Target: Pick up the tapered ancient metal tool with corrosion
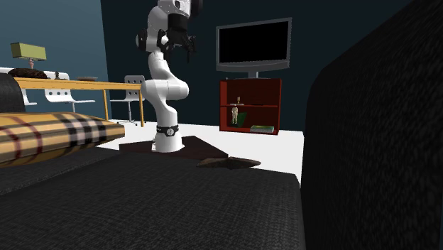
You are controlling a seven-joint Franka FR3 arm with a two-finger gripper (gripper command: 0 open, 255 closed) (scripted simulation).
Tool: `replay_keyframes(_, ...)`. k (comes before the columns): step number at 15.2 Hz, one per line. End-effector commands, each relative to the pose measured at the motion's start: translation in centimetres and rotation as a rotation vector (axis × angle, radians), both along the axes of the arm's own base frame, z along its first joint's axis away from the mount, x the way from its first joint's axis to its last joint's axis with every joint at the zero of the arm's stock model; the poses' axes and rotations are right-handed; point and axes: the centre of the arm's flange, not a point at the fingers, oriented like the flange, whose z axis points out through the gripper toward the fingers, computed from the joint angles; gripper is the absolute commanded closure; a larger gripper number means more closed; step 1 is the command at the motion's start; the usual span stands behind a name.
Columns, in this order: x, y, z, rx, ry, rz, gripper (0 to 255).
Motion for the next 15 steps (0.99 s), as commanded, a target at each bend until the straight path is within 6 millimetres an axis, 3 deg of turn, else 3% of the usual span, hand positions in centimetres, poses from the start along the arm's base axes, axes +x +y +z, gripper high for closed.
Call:
replay_keyframes(1,0.0,0.0,0.0,0.000,0.000,0.000,0)
replay_keyframes(15,13.1,-3.3,-11.3,0.030,-0.069,0.269,0)
